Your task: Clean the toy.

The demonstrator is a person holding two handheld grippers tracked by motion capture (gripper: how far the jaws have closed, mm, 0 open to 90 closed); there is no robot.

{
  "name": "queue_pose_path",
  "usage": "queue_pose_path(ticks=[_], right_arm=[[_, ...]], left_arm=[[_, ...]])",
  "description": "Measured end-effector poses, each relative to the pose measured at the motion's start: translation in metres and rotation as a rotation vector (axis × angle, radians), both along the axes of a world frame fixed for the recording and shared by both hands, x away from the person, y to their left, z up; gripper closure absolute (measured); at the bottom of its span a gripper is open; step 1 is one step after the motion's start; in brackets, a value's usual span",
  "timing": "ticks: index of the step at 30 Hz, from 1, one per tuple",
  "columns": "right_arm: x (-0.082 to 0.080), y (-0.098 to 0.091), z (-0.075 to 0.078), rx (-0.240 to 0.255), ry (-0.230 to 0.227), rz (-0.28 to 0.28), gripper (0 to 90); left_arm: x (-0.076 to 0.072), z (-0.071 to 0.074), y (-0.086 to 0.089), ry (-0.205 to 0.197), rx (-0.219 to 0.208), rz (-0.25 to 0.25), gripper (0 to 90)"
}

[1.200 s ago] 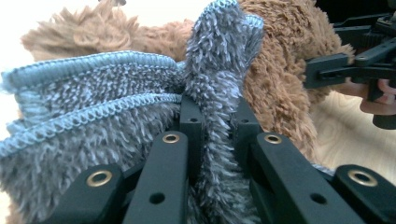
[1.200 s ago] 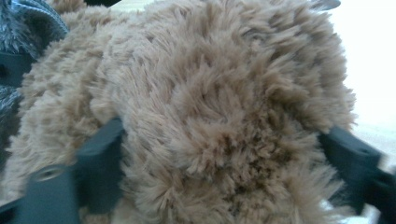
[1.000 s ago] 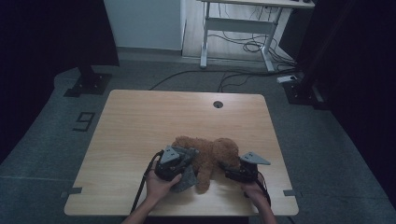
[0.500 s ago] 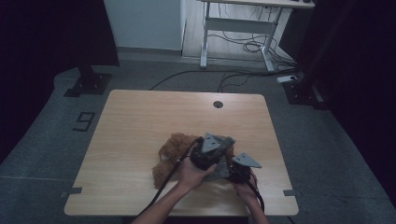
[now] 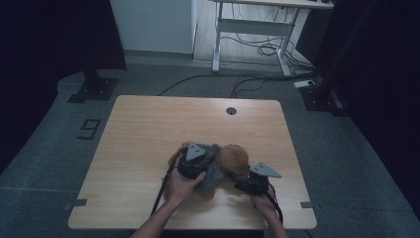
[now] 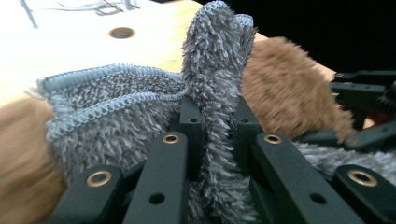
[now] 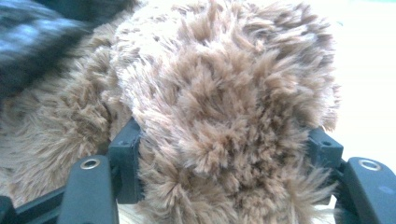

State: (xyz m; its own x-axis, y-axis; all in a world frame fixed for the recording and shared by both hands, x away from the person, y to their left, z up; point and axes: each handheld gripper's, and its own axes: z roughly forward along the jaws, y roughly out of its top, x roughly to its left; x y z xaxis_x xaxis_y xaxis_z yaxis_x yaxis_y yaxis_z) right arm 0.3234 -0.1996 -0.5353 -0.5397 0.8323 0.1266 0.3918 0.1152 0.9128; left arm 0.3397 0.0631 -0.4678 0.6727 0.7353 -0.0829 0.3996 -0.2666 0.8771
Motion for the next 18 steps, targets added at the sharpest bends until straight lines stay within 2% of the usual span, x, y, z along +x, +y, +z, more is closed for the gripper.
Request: queue_pose_path(ticks=[5, 8, 9, 12, 14, 16, 18], right_arm=[[0.000, -0.001, 0.000, 0.001, -0.002, 0.003, 33.2], [0.000, 0.000, -0.001, 0.005, -0.005, 0.005, 33.2], [0.000, 0.000, -0.001, 0.005, -0.005, 0.005, 33.2], [0.000, -0.001, -0.001, 0.008, -0.002, 0.002, 33.2], [0.000, -0.002, -0.002, 0.016, 0.003, -0.002, 33.2], [0.000, -0.003, -0.002, 0.016, 0.008, -0.004, 33.3], [-0.001, -0.003, -0.002, 0.019, 0.014, -0.003, 33.3]], left_arm=[[-0.007, -0.005, 0.044, 0.003, -0.038, 0.061, 79.4], [-0.007, -0.011, 0.065, 0.038, -0.073, 0.090, 79.3], [-0.007, -0.013, 0.069, 0.047, -0.066, 0.102, 79.3], [-0.008, -0.018, 0.080, 0.058, -0.003, 0.154, 79.1], [-0.006, -0.026, 0.088, 0.086, 0.011, 0.177, 79.1], [-0.006, -0.033, 0.093, 0.109, -0.013, 0.172, 79.1], [-0.007, -0.027, 0.093, 0.107, -0.035, 0.170, 79.2]])
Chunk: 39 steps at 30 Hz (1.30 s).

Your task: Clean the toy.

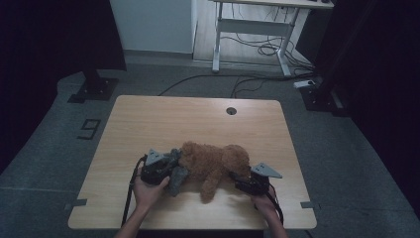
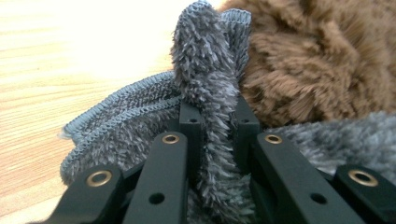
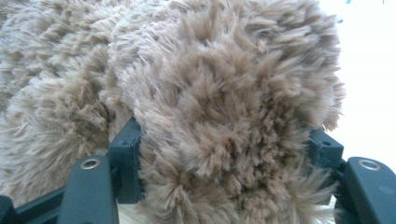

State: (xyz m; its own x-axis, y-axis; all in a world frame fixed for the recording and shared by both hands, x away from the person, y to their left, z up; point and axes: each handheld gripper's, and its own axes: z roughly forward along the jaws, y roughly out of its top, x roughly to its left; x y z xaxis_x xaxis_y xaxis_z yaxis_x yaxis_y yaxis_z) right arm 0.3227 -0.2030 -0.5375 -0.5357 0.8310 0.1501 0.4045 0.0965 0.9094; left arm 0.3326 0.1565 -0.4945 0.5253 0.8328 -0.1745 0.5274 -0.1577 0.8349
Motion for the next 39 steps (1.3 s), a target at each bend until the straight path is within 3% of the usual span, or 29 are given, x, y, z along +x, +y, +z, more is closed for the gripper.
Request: queue_pose_path(ticks=[2, 5, 8, 11, 16, 18, 20, 23, 29, 32, 35, 39], right_arm=[[0.000, 0.000, 0.000, 0.002, 0.001, -0.002, 33.2], [0.000, 0.000, 0.000, 0.002, 0.000, -0.003, 33.2], [-0.001, 0.001, 0.001, -0.001, -0.003, -0.007, 33.2], [-0.001, 0.002, 0.001, -0.007, -0.007, -0.013, 33.2], [-0.003, 0.005, 0.002, -0.019, -0.019, -0.024, 33.2], [-0.003, 0.005, 0.002, -0.020, -0.022, -0.026, 33.2], [-0.003, 0.005, 0.002, -0.022, -0.022, -0.027, 33.2], [-0.002, 0.003, 0.001, -0.029, -0.011, -0.026, 33.2], [-0.002, 0.005, 0.002, -0.030, -0.017, -0.031, 33.4], [-0.001, 0.003, 0.002, -0.021, -0.009, -0.031, 33.3], [-0.001, 0.002, 0.001, -0.020, -0.018, -0.025, 33.2], [-0.001, 0.003, 0.002, -0.026, -0.023, -0.025, 33.3]], left_arm=[[-0.003, 0.013, -0.003, -0.036, -0.024, -0.005, 79.1], [-0.008, 0.044, -0.019, -0.118, -0.050, -0.044, 79.1], [-0.011, 0.071, -0.055, -0.167, -0.041, -0.137, 78.9], [-0.008, 0.081, -0.096, -0.171, -0.027, -0.214, 78.7], [0.004, 0.075, -0.176, -0.118, 0.024, -0.335, 78.4], [0.010, 0.062, -0.202, -0.093, 0.089, -0.348, 78.4], [0.018, 0.041, -0.217, -0.036, 0.129, -0.348, 78.4], [0.019, 0.027, -0.214, -0.043, 0.093, -0.345, 79.0], [0.014, 0.039, -0.185, -0.061, 0.130, -0.310, 79.2], [0.017, 0.040, -0.161, -0.064, 0.148, -0.255, 79.3], [0.018, 0.036, -0.132, -0.058, 0.100, -0.215, 79.3], [0.013, 0.041, -0.100, -0.098, 0.097, -0.160, 79.3]])
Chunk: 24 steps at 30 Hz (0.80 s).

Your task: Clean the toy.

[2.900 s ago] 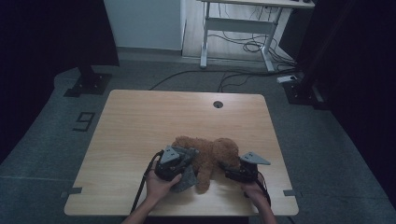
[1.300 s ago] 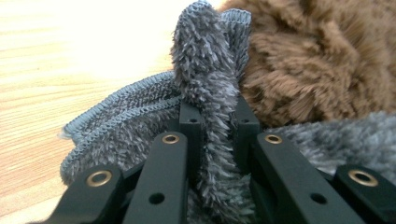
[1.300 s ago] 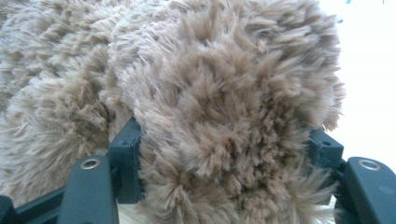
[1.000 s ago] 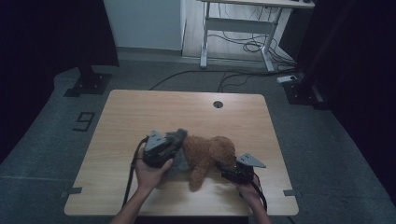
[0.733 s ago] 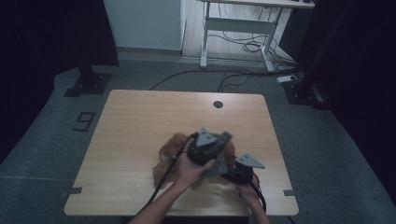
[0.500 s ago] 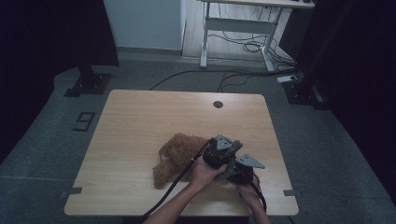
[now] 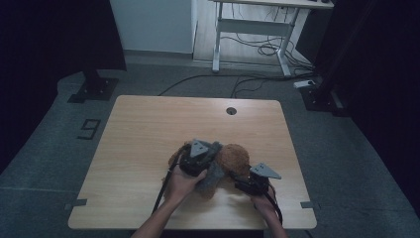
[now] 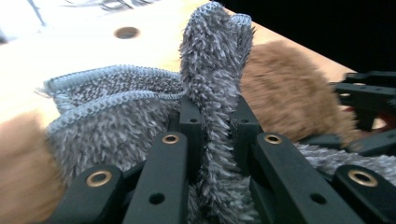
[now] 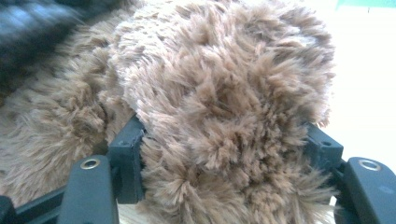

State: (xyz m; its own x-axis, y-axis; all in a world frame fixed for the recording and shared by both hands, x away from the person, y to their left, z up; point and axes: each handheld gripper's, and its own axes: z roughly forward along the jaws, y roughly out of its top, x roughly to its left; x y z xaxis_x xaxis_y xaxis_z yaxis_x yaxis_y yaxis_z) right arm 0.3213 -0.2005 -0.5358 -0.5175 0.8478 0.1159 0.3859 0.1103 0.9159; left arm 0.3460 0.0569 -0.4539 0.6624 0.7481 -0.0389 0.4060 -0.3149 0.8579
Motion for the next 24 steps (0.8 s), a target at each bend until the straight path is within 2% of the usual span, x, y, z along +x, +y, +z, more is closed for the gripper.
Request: queue_pose_path(ticks=[2, 4, 7, 9, 11, 12, 14, 15, 16, 17, 19, 20, 21, 24], right_arm=[[0.000, 0.000, 0.000, 0.002, 0.000, 0.002, 33.2], [0.000, 0.000, 0.000, 0.002, -0.004, 0.005, 33.2], [-0.001, 0.003, 0.000, -0.002, -0.011, 0.002, 33.2], [-0.001, 0.003, 0.000, -0.005, -0.015, 0.000, 33.2], [-0.002, 0.003, 0.001, -0.006, -0.014, -0.001, 33.2], [-0.002, 0.003, 0.000, -0.005, -0.014, -0.003, 33.3], [-0.001, 0.003, 0.000, -0.002, -0.012, -0.008, 33.3], [-0.001, 0.002, 0.000, 0.000, -0.010, -0.009, 33.4], [-0.001, 0.002, 0.000, 0.000, -0.008, -0.008, 33.4], [-0.001, 0.001, 0.000, -0.003, -0.007, -0.007, 33.4], [-0.002, 0.001, 0.000, -0.007, -0.007, -0.006, 33.3], [-0.002, 0.001, 0.000, -0.008, -0.007, -0.006, 33.4], [-0.002, 0.001, 0.000, -0.008, -0.008, -0.007, 33.4], [-0.002, 0.002, 0.000, -0.006, -0.011, -0.012, 33.4]], left_arm=[[-0.001, -0.001, 0.018, -0.007, -0.002, 0.029, 79.2], [-0.001, -0.005, 0.034, 0.004, -0.002, 0.049, 79.2], [-0.003, -0.012, 0.053, 0.018, -0.039, 0.077, 79.2], [-0.005, -0.016, 0.064, 0.019, -0.050, 0.092, 79.2], [-0.008, -0.021, 0.074, 0.008, -0.036, 0.121, 79.1], [-0.010, -0.025, 0.079, 0.003, -0.016, 0.153, 79.1], [-0.009, -0.032, 0.088, 0.031, 0.002, 0.193, 79.3], [-0.008, -0.037, 0.092, 0.058, -0.007, 0.199, 79.4], [-0.008, -0.041, 0.097, 0.087, -0.058, 0.196, 79.4], [-0.009, -0.041, 0.100, 0.087, -0.092, 0.193, 79.4], [-0.012, -0.033, 0.097, 0.060, -0.113, 0.183, 79.4], [-0.014, -0.023, 0.092, 0.040, -0.123, 0.169, 79.4], [-0.015, -0.016, 0.088, 0.025, -0.123, 0.159, 79.4], [-0.022, 0.016, 0.064, -0.056, -0.107, 0.100, 79.2]])
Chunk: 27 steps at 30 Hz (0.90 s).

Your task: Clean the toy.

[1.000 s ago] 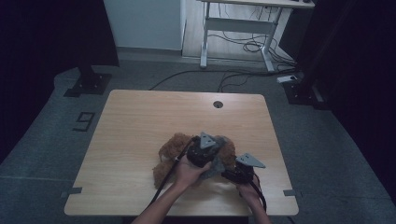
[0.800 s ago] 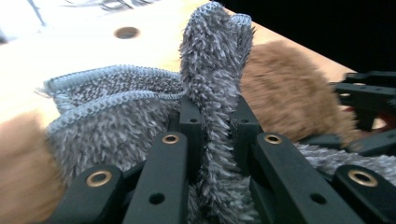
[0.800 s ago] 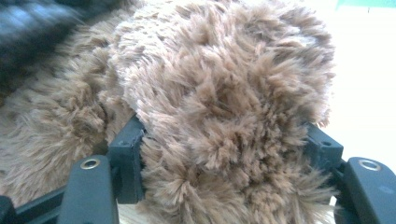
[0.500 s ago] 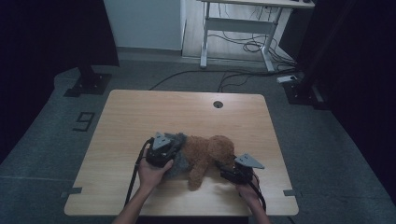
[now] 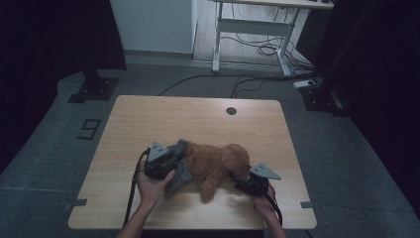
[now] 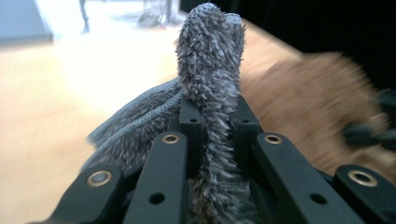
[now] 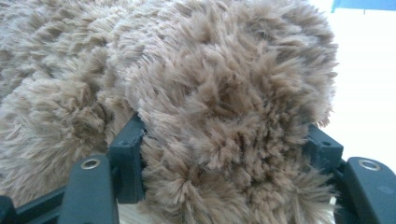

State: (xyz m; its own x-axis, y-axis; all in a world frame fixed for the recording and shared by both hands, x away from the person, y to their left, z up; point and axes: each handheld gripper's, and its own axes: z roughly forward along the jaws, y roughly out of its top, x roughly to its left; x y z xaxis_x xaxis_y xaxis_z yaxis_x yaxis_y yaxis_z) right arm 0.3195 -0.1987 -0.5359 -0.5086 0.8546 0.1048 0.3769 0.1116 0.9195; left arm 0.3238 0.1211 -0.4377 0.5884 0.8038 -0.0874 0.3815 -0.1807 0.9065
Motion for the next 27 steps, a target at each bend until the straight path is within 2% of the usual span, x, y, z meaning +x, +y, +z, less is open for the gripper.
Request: queue_pose_path(ticks=[1, 2, 3, 5, 7, 9, 12, 13, 15, 17, 19, 21, 22, 25, 27], right_arm=[[0.000, 0.000, 0.000, -0.001, 0.001, -0.001, 33.5], [0.000, 0.001, 0.000, 0.000, -0.001, -0.004, 33.5], [0.000, 0.001, 0.001, -0.001, -0.001, -0.004, 33.5], [0.000, 0.001, 0.001, -0.002, 0.000, -0.002, 33.5], [-0.001, 0.001, 0.001, 0.000, 0.000, -0.003, 33.5], [0.000, 0.001, 0.001, -0.002, -0.001, -0.001, 33.4], [-0.001, 0.001, 0.001, -0.001, -0.005, -0.003, 33.5], [-0.001, 0.001, 0.001, -0.002, -0.008, -0.004, 33.5], [-0.001, 0.001, 0.000, 0.001, -0.006, -0.006, 33.5], [-0.001, 0.000, 0.000, -0.007, -0.001, -0.008, 33.6], [-0.001, 0.000, -0.001, 0.000, -0.001, -0.005, 33.7], [-0.001, 0.002, 0.000, -0.006, -0.009, -0.011, 34.0], [-0.001, 0.002, 0.000, -0.006, -0.009, -0.017, 34.3], [0.000, 0.002, 0.000, 0.003, -0.007, -0.024, 34.8], [0.000, 0.001, 0.000, 0.005, -0.003, -0.021, 34.8]], left_arm=[[-0.002, 0.012, -0.014, -0.028, 0.020, -0.031, 79.1], [-0.003, 0.017, -0.024, -0.038, 0.025, -0.049, 79.1], [-0.003, 0.025, -0.040, -0.048, 0.031, -0.084, 78.9], [-0.002, 0.030, -0.066, -0.052, 0.049, -0.132, 78.7], [0.000, 0.030, -0.096, -0.048, 0.074, -0.181, 78.5], [0.005, 0.023, -0.124, -0.021, 0.097, -0.226, 78.5], [0.012, 0.006, -0.159, 0.034, 0.128, -0.277, 78.5], [0.015, -0.003, -0.171, 0.061, 0.161, -0.291, 78.4], [0.020, -0.018, -0.182, 0.102, 0.214, -0.303, 78.4], [0.021, -0.025, -0.180, 0.104, 0.185, -0.298, 78.6], [0.022, -0.022, -0.171, 0.108, 0.170, -0.291, 78.8], [0.021, -0.019, -0.160, 0.094, 0.180, -0.267, 78.9], [0.020, -0.017, -0.154, 0.077, 0.191, -0.239, 78.9], [0.020, -0.011, -0.131, 0.042, 0.262, -0.168, 78.9], [0.021, -0.012, -0.116, 0.043, 0.264, -0.138, 78.9]])
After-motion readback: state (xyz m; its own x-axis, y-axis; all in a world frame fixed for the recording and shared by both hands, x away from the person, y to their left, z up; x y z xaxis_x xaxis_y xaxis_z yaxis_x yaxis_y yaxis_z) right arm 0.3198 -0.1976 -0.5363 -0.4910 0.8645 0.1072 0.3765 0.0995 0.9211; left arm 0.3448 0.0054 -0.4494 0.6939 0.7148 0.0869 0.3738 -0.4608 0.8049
